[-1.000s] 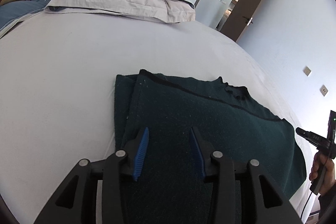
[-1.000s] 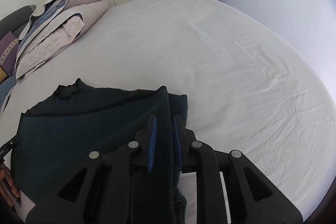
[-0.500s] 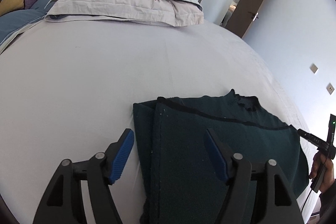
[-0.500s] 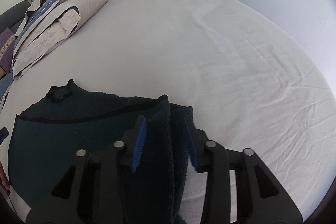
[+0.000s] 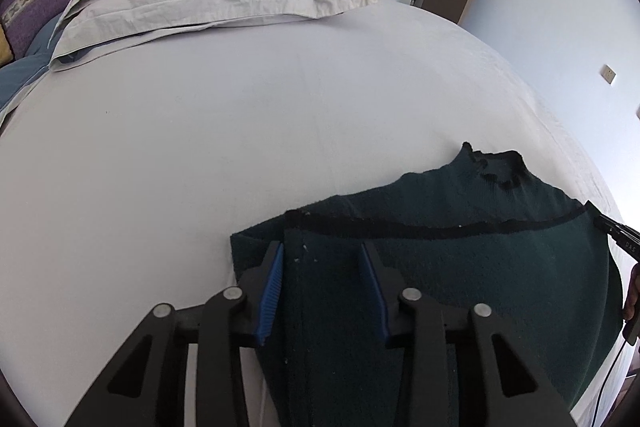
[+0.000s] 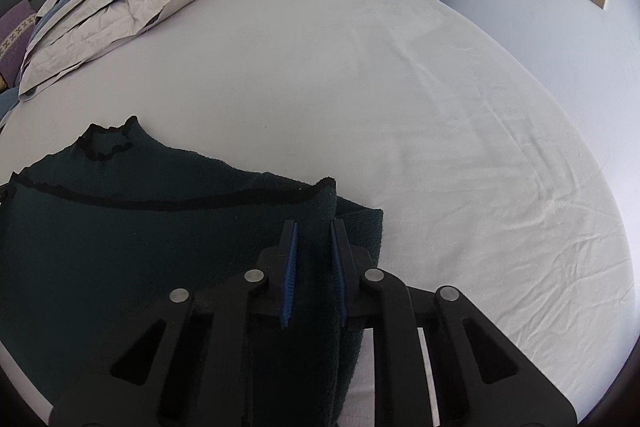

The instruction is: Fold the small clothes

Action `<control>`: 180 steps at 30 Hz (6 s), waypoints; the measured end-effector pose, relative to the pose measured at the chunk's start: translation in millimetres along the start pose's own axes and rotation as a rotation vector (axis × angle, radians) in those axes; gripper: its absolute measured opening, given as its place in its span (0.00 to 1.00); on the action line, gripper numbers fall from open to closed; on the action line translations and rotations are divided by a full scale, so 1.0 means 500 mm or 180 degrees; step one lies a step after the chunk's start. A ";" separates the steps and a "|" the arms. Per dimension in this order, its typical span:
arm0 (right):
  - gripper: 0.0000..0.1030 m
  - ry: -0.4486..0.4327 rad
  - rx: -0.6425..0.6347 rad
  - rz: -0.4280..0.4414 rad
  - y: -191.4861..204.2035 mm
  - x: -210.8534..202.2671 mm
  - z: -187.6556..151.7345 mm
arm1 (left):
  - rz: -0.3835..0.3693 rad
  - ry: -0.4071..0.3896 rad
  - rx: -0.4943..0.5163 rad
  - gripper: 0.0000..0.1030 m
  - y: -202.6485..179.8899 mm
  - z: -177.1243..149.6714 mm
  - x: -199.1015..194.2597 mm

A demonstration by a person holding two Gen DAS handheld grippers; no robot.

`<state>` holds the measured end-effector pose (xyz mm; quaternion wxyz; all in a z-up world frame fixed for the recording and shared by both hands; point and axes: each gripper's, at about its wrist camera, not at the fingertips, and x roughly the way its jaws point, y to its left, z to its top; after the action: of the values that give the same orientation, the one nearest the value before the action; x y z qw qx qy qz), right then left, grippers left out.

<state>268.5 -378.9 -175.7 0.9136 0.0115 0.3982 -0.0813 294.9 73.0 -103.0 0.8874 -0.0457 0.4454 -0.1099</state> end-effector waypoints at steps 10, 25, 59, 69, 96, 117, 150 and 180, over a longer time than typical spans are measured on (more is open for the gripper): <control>0.07 -0.0338 0.0013 -0.0109 0.006 -0.062 -0.017 | 0.0113 -0.0140 0.0048 0.08 0.001 -0.009 -0.016; 0.06 -0.0727 -0.0021 -0.0240 0.012 -0.138 -0.005 | 0.0160 -0.0640 0.0073 0.07 -0.012 0.014 -0.105; 0.13 -0.0307 0.0118 0.0569 0.096 -0.067 0.015 | 0.0404 -0.0187 0.0346 0.62 -0.091 -0.047 -0.041; 0.21 -0.0144 0.0853 0.0435 0.021 -0.017 -0.097 | 0.0415 -0.0062 0.0296 0.66 -0.087 -0.087 -0.016; 0.21 0.0342 0.0802 0.1909 0.248 -0.046 -0.245 | 0.0541 -0.0175 0.0381 0.72 -0.098 -0.105 -0.018; 0.22 -0.0096 0.1647 0.1617 0.068 -0.133 -0.251 | 0.0534 -0.0007 0.0106 0.96 -0.034 -0.175 -0.071; 0.52 -0.0005 0.2998 0.1510 -0.015 -0.152 -0.411 | -0.0157 -0.0264 0.0087 0.89 -0.169 -0.116 -0.134; 0.53 -0.0427 0.3380 0.1391 -0.001 -0.051 -0.308 | -0.0481 0.0267 0.0250 0.89 -0.312 -0.107 0.056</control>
<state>139.7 -362.8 -262.1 0.8014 0.5453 0.2323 -0.0799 244.0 -84.2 -128.8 0.8582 -0.0398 0.4728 -0.1957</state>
